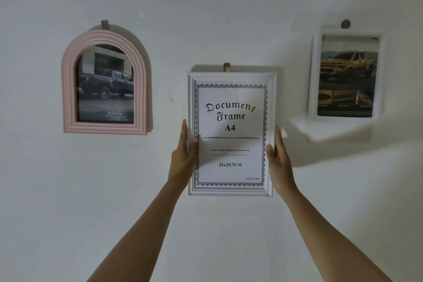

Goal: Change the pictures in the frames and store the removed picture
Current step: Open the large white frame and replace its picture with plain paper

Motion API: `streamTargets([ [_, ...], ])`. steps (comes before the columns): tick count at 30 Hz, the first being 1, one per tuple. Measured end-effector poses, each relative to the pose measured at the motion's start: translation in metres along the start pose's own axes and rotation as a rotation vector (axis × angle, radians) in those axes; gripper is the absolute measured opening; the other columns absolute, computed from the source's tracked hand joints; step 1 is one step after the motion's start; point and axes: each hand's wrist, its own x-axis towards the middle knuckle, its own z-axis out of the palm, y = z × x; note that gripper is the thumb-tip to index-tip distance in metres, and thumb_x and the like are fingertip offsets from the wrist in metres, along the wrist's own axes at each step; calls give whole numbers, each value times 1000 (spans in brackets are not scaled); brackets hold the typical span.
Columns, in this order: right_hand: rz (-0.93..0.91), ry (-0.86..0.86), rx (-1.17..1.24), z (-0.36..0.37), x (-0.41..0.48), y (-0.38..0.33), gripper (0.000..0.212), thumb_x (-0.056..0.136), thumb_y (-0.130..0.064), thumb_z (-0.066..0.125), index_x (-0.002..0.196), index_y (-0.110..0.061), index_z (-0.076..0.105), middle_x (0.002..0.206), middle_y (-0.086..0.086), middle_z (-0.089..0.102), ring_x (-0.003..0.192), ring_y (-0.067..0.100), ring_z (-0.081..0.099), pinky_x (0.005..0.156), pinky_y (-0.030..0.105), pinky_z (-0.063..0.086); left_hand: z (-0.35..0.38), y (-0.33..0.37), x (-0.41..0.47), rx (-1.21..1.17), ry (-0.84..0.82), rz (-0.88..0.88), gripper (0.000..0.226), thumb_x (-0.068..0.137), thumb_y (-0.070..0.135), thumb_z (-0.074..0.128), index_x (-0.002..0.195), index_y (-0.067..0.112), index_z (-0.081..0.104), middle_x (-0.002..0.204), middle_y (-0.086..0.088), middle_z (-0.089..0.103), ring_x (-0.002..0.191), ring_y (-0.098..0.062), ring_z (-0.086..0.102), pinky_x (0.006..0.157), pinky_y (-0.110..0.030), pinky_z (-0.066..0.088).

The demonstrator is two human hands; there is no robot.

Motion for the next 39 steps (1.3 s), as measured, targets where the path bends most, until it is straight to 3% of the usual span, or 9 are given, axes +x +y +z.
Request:
streamTargets([
  [1, -2, -9, -16, 0, -1, -1, 52, 100, -17, 35, 141, -40, 13, 132, -43, 17, 123, -29, 17, 106, 8, 19, -2, -1, 0, 19, 3, 2, 55, 92, 55, 39, 137, 61, 8, 98, -11, 65, 68, -11, 51, 71, -32, 45],
  [5, -38, 8, -97, 0, -3, -1, 53, 100, -19, 38, 142, -36, 12, 149, -14, 28, 136, 8, 32, 111, 27, 26, -5, -1, 1, 49, 0, 22, 57, 89, 57, 40, 136, 61, 8, 125, 6, 56, 85, -5, 59, 83, -32, 49],
  [7, -49, 23, -163, 0, -2, 1, 52, 100, -21, 38, 142, -36, 12, 146, 1, 36, 127, 12, 38, 105, 26, 28, -6, 1, 1, 56, -15, 16, 57, 93, 52, 41, 140, 56, 8, 116, 7, 59, 76, -8, 56, 76, -30, 48],
  [13, -47, 11, -202, -2, 1, 0, 53, 100, -17, 37, 142, -38, 12, 153, -9, 23, 131, 14, 36, 110, 36, 30, -6, 4, 3, 125, -39, -9, 59, 94, 53, 35, 142, 50, 2, 92, -3, 60, 68, -18, 54, 72, -34, 46],
  [19, 41, 5, -186, 5, 1, -4, 58, 99, -11, 37, 147, -31, 12, 152, -6, 26, 118, 13, 50, 89, 26, 41, -14, 11, 6, 199, -63, -37, 59, 94, 52, 31, 144, 46, -1, 116, -21, 58, 95, -37, 61, 85, -38, 48],
  [23, 27, 1, -208, 1, -1, -6, 57, 99, -12, 36, 147, -31, 12, 151, -9, 27, 106, 8, 52, 87, 21, 36, -12, 12, 2, 224, -96, 1, 57, 98, 46, 30, 143, 48, -5, 131, -17, 53, 74, -28, 59, 75, -38, 48],
  [28, 0, -47, -196, -9, 3, -7, 55, 99, -13, 37, 147, -28, 14, 150, -16, 21, 129, -1, 28, 96, 12, 27, -9, 12, 0, 202, -113, -1, 58, 100, 39, 32, 144, 43, -4, 131, -16, 54, 80, -34, 61, 75, -36, 46],
  [34, -4, -24, -191, 0, -1, -5, 54, 100, -17, 34, 147, -28, 10, 143, -7, 35, 103, 6, 53, 83, 14, 35, -13, 9, 2, 216, -93, 1, 57, 99, 40, 32, 145, 44, -1, 129, -14, 56, 70, -22, 57, 63, -29, 40],
  [39, -36, -30, -158, 4, 1, -12, 52, 100, -12, 36, 147, -21, 15, 148, -9, 29, 124, 20, 41, 89, 16, 36, -15, 7, 0, 152, -44, -15, 58, 100, 32, 36, 147, 38, 2, 111, 11, 51, 71, -6, 51, 66, -23, 42],
])
